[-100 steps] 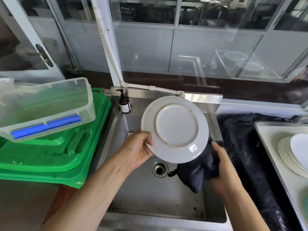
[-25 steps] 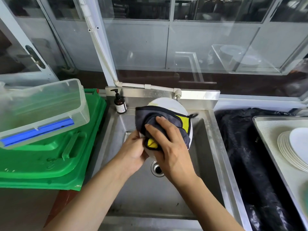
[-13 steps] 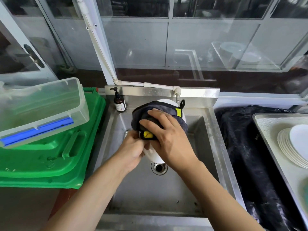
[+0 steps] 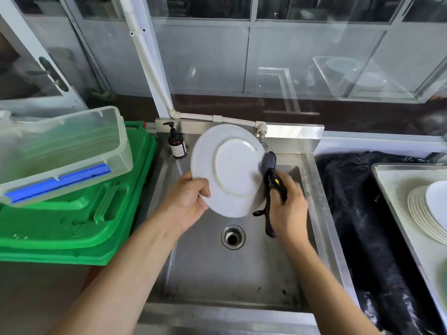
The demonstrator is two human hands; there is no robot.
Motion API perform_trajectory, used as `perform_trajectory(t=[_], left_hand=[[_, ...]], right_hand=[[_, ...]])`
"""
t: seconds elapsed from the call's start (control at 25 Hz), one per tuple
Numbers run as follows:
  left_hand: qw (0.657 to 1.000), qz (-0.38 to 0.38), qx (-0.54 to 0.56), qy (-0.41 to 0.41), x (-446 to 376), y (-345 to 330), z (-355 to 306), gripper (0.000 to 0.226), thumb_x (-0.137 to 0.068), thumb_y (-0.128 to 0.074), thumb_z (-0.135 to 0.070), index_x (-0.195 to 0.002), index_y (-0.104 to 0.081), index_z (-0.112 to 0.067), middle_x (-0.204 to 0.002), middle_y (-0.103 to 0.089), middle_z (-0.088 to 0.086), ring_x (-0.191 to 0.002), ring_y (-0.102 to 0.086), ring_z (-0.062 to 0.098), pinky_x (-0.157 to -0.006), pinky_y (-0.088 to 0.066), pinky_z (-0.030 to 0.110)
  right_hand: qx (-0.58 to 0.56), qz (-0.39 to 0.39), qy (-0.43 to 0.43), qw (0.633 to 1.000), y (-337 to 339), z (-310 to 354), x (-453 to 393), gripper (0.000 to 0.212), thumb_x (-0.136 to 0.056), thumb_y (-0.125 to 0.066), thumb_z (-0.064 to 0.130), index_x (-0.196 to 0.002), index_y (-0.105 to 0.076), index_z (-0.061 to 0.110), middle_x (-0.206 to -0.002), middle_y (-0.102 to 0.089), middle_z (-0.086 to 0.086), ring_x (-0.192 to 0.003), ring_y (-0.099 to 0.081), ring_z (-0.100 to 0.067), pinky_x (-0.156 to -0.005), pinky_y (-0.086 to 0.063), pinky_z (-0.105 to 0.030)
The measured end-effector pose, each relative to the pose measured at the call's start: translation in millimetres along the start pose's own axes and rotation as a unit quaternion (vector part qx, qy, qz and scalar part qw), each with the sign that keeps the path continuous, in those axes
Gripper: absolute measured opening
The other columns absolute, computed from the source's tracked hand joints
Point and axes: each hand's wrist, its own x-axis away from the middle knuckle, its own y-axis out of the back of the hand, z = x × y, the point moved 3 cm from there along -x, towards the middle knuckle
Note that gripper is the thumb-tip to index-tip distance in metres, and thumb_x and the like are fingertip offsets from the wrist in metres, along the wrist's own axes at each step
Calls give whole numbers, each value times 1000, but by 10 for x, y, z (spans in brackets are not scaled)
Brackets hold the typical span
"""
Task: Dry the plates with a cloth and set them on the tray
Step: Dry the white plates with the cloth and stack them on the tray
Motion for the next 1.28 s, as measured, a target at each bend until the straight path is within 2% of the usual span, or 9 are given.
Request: perform_trajectory(t=[0.12,0.24,0.4,0.52,0.68,0.76,0.96,1.08,1.28], left_hand=[[999,-8,49,-12,-47,-38,-77,53,-71,-30,22,-69,-71,-12,-80,-72,7,-73,-71,21,-66,-57,30],[997,-31,68,-19,-117,-68,-49,48,-70,-28,21,-84,-65,-6,-84,-74,12,-75,-72,25,-68,-59,33],[996,-79,20,-20,-119,-122,27,37,-69,-27,18,-78,-53,-7,-73,-56,14,-66,-55,26,-62,-46,28],[995,-71,63,-21,-100,-86,14,40,-69,-25,19,-75,-54,-7,-73,-63,14,-70,-62,26,-70,-52,28],[996,-34,77,18,-76,11,31,48,-71,-28,21,-94,-61,-5,-90,-69,15,-84,-68,29,-78,-54,37],[999,-19,27,32,-21,-32,121,44,-71,-28,22,-82,-61,-5,-80,-66,13,-76,-65,27,-71,-51,34],[1000,-7,-20,14,9,-228,214,43,-69,-26,26,-86,-58,2,-72,-52,17,-68,-53,27,-65,-42,31],[1000,-14,-11,2,-20,-181,162,44,-74,-29,25,-81,-62,-3,-69,-50,14,-63,-47,23,-61,-38,29],[999,9,-38,19,54,-157,214,42,-70,-27,25,-89,-56,2,-80,-50,19,-75,-54,30,-65,-44,32]], right_hand=[[-37,-14,2,999,-151,-1,462,47,-91,-61,2,-132,-65,23,-118,-59,3,-103,-61,-12,-91,-49,-25],[-28,16,75,997,-313,149,747,43,-92,-61,11,-134,-65,16,-132,-56,-3,-118,-58,-21,-102,-50,-42],[80,54,243,965,-399,389,832,51,-88,-64,13,-138,-61,22,-139,-54,-7,-123,-50,-27,-109,-40,-37],[121,67,299,944,-333,291,794,50,-86,-62,11,-135,-63,19,-139,-55,-8,-122,-50,-29,-108,-38,-36],[10,-12,68,998,-135,25,531,49,-91,-65,-1,-137,-63,17,-137,-54,-2,-124,-55,-27,-107,-39,-24],[5,-22,11,1000,-77,82,271,48,-94,-62,2,-140,-60,17,-137,-55,-3,-127,-54,-24,-108,-39,-25],[75,56,205,974,-134,588,154,49,-90,-54,28,-135,-65,14,-138,-59,-7,-127,-52,-25,-109,-41,-34],[86,99,278,952,-146,575,395,47,-92,-53,26,-137,-64,17,-139,-58,-6,-126,-54,-27,-107,-44,-38],[74,99,165,979,-135,625,21,54,-92,-64,14,-145,-56,18,-147,-53,-6,-137,-46,-25,-114,-39,-42]])
